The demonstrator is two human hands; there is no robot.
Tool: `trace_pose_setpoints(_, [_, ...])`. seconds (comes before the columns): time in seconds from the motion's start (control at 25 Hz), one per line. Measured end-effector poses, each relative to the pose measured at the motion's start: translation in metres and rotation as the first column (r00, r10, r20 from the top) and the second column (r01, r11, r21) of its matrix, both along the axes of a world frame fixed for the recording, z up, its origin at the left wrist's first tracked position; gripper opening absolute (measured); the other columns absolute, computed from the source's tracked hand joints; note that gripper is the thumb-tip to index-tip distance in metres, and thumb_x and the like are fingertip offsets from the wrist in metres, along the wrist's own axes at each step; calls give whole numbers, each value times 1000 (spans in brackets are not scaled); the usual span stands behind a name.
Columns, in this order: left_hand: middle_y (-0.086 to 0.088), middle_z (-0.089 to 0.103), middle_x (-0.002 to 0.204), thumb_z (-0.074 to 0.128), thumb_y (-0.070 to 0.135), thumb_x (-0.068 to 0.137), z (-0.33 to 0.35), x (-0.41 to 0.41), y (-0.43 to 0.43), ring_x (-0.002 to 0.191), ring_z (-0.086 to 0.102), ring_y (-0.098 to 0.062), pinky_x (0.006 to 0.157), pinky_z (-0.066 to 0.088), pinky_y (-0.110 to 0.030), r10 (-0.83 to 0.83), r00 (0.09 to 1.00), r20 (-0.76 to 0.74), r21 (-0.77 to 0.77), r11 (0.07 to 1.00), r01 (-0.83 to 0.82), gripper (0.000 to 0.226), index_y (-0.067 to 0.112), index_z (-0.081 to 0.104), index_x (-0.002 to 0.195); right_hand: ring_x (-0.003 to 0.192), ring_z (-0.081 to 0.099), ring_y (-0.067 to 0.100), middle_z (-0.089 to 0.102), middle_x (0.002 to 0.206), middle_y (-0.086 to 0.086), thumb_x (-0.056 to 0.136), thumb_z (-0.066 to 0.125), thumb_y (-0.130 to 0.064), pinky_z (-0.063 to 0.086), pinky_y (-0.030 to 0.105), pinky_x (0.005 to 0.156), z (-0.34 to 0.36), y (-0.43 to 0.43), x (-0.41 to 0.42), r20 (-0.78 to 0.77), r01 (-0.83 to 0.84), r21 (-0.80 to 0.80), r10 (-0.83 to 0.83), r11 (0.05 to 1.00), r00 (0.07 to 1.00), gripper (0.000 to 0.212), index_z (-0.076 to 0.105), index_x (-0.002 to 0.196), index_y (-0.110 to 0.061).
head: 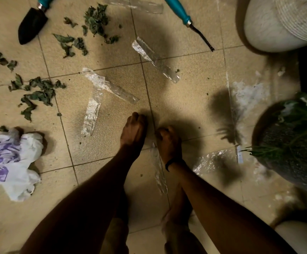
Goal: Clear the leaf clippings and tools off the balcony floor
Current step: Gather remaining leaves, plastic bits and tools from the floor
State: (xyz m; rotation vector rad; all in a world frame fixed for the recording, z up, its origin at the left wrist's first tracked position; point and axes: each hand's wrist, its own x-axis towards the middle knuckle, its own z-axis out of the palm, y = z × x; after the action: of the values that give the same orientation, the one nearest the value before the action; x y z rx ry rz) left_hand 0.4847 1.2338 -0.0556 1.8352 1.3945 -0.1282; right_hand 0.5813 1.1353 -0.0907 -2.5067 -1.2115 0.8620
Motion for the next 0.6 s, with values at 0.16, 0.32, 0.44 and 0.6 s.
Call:
trace_pose_setpoints(0.16, [-16,51,118,40,25,105,6,-10,7,103,51,-29,79,42,-35,68,996,-51,-88,994,-72,32,2,51,125,72,67,22,71,71,2,83,69,-25,53,32,67,23,0,23,-156,568,-168,-591,805,792,18,74,72,-11])
trace_pose_setpoints(0.32, [-8,65,88,55,24,97,29,-42,12,67,52,-12,52,36,-20,380,920,-101,-208,896,-393,19,9,65,90,60,60,14,66,66,1,78,74,-12,49,26,59,75,-8,36,-440,793,-424,-865,438,242,10,69,69,-11])
trace_pose_setpoints(0.44, [0,54,53,58,21,98,79,-78,-4,46,48,-6,49,37,-13,397,908,-130,-274,866,-418,42,16,53,57,76,66,13,73,87,10,80,73,-10,53,25,71,123,-15,27,-514,756,-502,-848,419,128,11,73,89,-4])
trace_pose_setpoints(0.6, [-9,59,56,66,19,94,149,-148,-38,60,58,-22,65,51,-45,714,689,-126,-447,579,-682,38,16,61,57,81,68,15,72,100,13,83,73,-7,57,19,68,207,2,-3,-549,752,-533,-835,388,42,15,71,98,-2])
